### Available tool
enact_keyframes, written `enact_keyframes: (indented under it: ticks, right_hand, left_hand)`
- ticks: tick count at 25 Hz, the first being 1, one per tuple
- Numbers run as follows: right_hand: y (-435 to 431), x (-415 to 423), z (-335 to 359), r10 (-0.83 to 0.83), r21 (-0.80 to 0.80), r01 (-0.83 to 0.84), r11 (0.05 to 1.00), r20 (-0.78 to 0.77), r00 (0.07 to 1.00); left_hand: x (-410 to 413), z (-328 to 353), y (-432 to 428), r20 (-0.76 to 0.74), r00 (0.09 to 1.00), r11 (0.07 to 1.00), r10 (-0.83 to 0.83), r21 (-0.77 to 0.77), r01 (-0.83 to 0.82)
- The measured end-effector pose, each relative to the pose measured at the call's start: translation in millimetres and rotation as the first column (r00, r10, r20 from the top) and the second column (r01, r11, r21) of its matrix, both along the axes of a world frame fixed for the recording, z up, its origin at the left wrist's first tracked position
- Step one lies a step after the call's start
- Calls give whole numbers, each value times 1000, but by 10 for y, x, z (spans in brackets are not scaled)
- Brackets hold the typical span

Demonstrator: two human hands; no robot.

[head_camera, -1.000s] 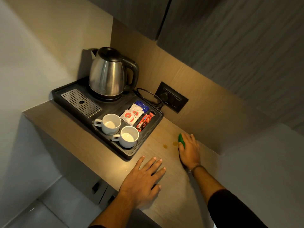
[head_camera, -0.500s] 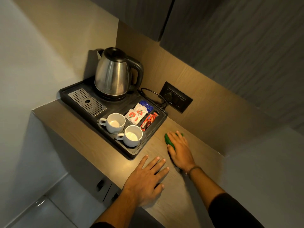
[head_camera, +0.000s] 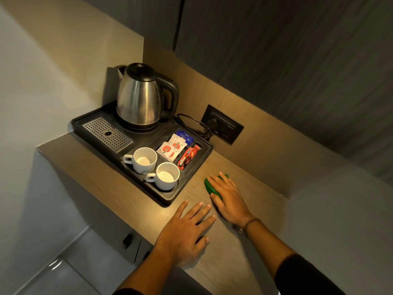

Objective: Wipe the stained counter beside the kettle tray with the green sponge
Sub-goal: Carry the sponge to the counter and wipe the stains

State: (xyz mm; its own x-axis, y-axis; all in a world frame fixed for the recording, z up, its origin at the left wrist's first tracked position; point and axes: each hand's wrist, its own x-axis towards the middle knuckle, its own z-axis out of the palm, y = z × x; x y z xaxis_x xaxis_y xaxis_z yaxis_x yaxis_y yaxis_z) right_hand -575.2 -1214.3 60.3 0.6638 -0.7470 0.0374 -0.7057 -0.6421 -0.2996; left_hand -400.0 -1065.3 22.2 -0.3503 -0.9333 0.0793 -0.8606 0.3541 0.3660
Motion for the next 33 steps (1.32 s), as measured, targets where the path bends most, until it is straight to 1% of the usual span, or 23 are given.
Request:
enact_keyframes:
  ticks: [1,2,4,5,6,7,8,10,11,15,18,19,20,22,23,25,28,29,30,32,33]
  right_hand:
    - [126,-161,-36,74,-8,-75,997,-7,997]
    - [198,-335,-33,106,-15,-106,994,-5,994]
    - [67,-429,35,60,-1,-60,998,4,998]
    - [-36,-334,99,11,20,-11,1000,-1,1000]
    - [-119,-183,153,0,42,0,999,-9,1000]
    - [-167,-14,190,39,61,-37,997,-33,999]
    - [-186,132,200,123,62,-119,991,-65,990]
    - [-194,205,186,320,56,-316,947,-137,937]
    - [-216,159,202,375,48,-373,927,-164,912]
    - [-287,171,245,340,3,-344,939,-158,927]
    - [-242,238,159,399,3,-406,914,-193,896]
    - [-261,192,159,384,8,-389,921,-179,906]
    - [-295,124,183,330,18,-331,944,-147,933]
    - [-338,-12,227,133,31,-131,991,-71,989]
    - [-311,-63,227,41,30,-39,999,-42,998]
    - [-143,-215,151,-61,17,61,998,-14,998]
    - [150,-669,51,-19,-11,19,1000,-31,999]
    - [132,-768,80,-27,3,27,1000,-43,999]
    - [68,-788,125,-72,26,73,997,-49,996]
    - [-45,-660,192,-255,35,256,966,-41,966]
    - [-18,-569,202,-316,35,317,948,-36,948]
  left_hand:
    - [-8,-3,1,-4,1000,1000,6,-4,-7]
    - [-14,-2,3,-7,1000,1000,7,-3,-7]
    - [-16,2,7,-3,1000,1000,3,-2,-3]
    - [-10,2,7,6,1000,1000,1,-6,-1]
    - [-7,1,11,14,1000,1000,0,-8,0]
    - [-6,4,13,23,1000,1000,-2,-5,2]
    - [-7,11,13,29,1000,1000,-6,0,6]
    - [-15,26,13,28,1000,1000,-9,12,8]
    - [-13,36,12,22,1000,1000,-7,16,7]
    - [-7,81,10,19,1000,999,-12,33,11]
    - [-5,89,16,5,1000,999,-2,35,2]
    - [4,91,13,4,1000,999,-8,38,8]
    - [5,89,14,8,1000,999,-15,39,15]
    - [6,85,21,14,1000,999,-16,29,16]
    - [9,89,23,11,1000,1000,-13,27,13]
    - [8,75,25,-8,1000,1000,-4,28,4]
    - [2,29,23,-6,1000,1000,4,25,-4]
    - [11,15,12,-2,1000,1000,-2,29,2]
    - [20,11,6,1,1000,999,-7,35,7]
    - [17,21,-2,6,1000,999,-11,33,11]
    - [4,29,-3,11,1000,999,-13,30,13]
